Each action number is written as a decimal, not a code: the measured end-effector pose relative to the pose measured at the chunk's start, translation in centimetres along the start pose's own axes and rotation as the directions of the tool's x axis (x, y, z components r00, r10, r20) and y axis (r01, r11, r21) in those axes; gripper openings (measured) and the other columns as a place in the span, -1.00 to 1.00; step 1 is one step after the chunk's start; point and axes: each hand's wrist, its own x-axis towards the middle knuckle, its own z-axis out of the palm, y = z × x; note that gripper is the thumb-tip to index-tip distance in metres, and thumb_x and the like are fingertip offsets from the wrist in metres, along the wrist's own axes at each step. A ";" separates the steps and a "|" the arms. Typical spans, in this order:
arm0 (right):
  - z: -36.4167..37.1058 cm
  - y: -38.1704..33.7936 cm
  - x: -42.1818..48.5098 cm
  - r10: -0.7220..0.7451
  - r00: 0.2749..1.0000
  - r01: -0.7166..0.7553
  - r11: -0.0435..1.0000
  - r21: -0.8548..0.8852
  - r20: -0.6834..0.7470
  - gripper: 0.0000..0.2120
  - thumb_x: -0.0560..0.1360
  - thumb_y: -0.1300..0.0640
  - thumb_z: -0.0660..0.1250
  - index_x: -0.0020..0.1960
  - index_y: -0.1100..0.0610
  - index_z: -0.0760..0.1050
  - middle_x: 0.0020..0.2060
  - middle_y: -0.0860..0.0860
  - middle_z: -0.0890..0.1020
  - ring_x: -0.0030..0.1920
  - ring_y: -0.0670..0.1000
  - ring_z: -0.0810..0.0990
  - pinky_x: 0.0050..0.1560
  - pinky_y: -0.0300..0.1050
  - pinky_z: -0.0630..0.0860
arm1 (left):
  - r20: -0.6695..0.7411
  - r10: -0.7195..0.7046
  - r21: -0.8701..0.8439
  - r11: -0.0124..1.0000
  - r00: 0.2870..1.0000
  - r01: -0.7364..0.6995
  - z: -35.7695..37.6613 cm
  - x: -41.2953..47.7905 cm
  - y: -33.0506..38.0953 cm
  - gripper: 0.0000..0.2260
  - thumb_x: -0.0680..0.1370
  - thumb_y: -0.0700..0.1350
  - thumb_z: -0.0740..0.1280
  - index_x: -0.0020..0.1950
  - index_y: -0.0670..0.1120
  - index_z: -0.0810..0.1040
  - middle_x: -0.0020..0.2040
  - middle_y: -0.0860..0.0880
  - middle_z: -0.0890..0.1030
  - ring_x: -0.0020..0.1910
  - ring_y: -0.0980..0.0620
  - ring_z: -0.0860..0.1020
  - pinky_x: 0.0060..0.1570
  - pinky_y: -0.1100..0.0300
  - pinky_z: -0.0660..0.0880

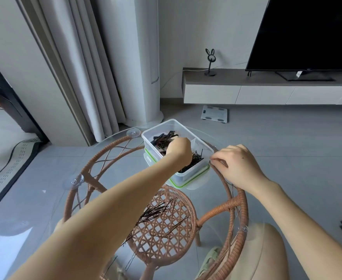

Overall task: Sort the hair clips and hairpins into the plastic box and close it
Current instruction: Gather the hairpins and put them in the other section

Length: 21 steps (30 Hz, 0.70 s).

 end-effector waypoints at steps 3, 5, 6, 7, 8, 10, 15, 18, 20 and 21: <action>0.0 -0.3 -0.2 -0.009 1.000 0.009 1.000 0.001 0.007 -0.87 0.47 0.16 0.32 -0.11 0.09 0.65 -0.22 0.01 0.70 -0.14 0.10 0.57 -0.02 -0.03 0.38 | 0.150 0.056 0.131 0.989 0.987 -0.076 0.4 0.3 -0.1 -0.76 0.43 -0.39 0.19 -0.43 -0.21 0.33 -0.20 -0.17 0.60 -0.04 -0.19 0.58 -0.21 0.15 0.43; -0.1 -0.5 -0.3 -0.017 1.000 0.017 1.000 0.001 0.005 -0.88 0.47 0.17 0.32 -0.10 0.10 0.65 -0.21 0.02 0.70 -0.15 0.12 0.57 -0.03 -0.02 0.40 | 0.255 0.091 0.184 0.973 0.963 -0.141 -0.1 0.5 0.0 -0.85 0.44 -0.32 0.25 -0.33 -0.23 0.49 -0.26 -0.11 0.59 -0.07 -0.15 0.57 -0.08 0.12 0.51; -0.1 -0.7 -0.5 -0.021 1.000 0.021 1.000 0.002 0.003 -0.88 0.46 0.19 0.32 -0.11 0.11 0.65 -0.22 0.03 0.70 -0.16 0.12 0.58 -0.04 -0.02 0.41 | 0.301 0.100 0.191 0.968 0.949 -0.162 -0.5 0.5 0.0 -0.89 0.46 -0.26 0.29 -0.11 -0.22 0.61 -0.14 -0.11 0.65 -0.02 -0.11 0.59 0.01 0.13 0.52; -0.1 -0.8 -0.5 -0.027 1.000 0.027 1.000 0.003 0.002 -0.88 0.46 0.20 0.32 -0.12 0.11 0.65 -0.22 0.02 0.70 -0.17 0.13 0.58 -0.05 -0.01 0.42 | 0.345 0.096 0.197 0.965 0.934 -0.172 -0.9 0.4 -0.1 -0.78 0.48 -0.21 0.31 0.11 -0.19 0.60 0.01 -0.10 0.67 0.03 -0.09 0.61 0.03 0.14 0.53; -0.1 -0.9 -0.6 -0.031 1.000 0.031 1.000 0.003 0.002 -0.88 0.46 0.20 0.33 -0.13 0.11 0.65 -0.23 0.02 0.70 -0.17 0.13 0.59 -0.06 -0.01 0.42 | 0.374 0.102 0.181 0.967 0.922 -0.180 -1.5 0.2 -0.2 -0.70 0.50 -0.18 0.33 0.23 -0.16 0.55 0.09 -0.09 0.65 0.05 -0.08 0.62 -0.04 0.16 0.54; -0.3 -1.4 -0.8 -0.028 1.000 0.028 1.000 0.010 -0.004 -0.89 0.45 0.20 0.34 -0.13 0.11 0.65 -0.24 0.02 0.71 -0.18 0.11 0.60 -0.07 -0.02 0.43 | 0.347 0.135 0.103 0.978 0.928 -0.181 -2.5 -0.5 -0.3 -0.70 0.50 -0.19 0.33 0.24 -0.12 0.54 0.06 -0.09 0.64 0.01 -0.11 0.65 -0.14 0.17 0.55; -0.7 -3.0 -3.0 0.014 0.998 -0.007 0.994 0.112 -0.062 -0.94 0.42 0.18 0.39 -0.20 0.12 0.64 -0.33 0.01 0.67 -0.30 0.07 0.59 -0.22 -0.09 0.49 | -0.087 0.218 -0.064 0.973 0.972 -0.224 -4.2 -3.9 -1.8 -0.80 0.51 -0.19 0.23 -0.32 -0.18 0.46 -0.29 -0.11 0.44 -0.28 -0.13 0.39 -0.26 0.13 0.41; 0.5 -4.0 -5.8 0.080 0.997 -0.076 0.970 0.233 -0.008 -0.91 0.45 0.15 0.36 -0.13 0.13 0.63 -0.26 -0.01 0.66 -0.25 -0.04 0.58 -0.23 -0.11 0.56 | -0.271 0.254 -0.203 0.928 0.929 -0.313 -3.1 -7.8 -4.9 -0.79 0.53 -0.14 0.27 -0.25 -0.18 0.57 -0.28 -0.07 0.60 -0.32 -0.03 0.48 -0.29 0.24 0.44; 2.3 -4.7 -8.1 0.152 0.987 -0.163 0.945 0.284 0.061 -0.81 0.50 0.13 0.31 0.05 0.16 0.59 -0.05 0.02 0.65 -0.04 -0.03 0.59 0.02 -0.13 0.55 | -0.323 0.268 -0.201 0.918 0.908 -0.343 -1.6 -10.9 -7.7 -0.83 0.55 -0.09 0.29 -0.06 -0.10 0.66 -0.14 0.06 0.66 -0.22 0.11 0.57 -0.21 0.47 0.44; 3.2 -5.0 -9.2 0.197 0.976 -0.217 0.929 0.299 0.097 -0.74 0.52 0.11 0.27 0.16 0.17 0.54 0.09 0.03 0.62 0.09 -0.02 0.56 0.15 -0.18 0.48 | -0.338 0.262 -0.193 0.921 0.904 -0.339 -0.6 -12.4 -9.0 -0.82 0.55 -0.07 0.28 0.00 -0.08 0.66 -0.06 0.07 0.68 -0.14 0.13 0.60 -0.09 0.45 0.47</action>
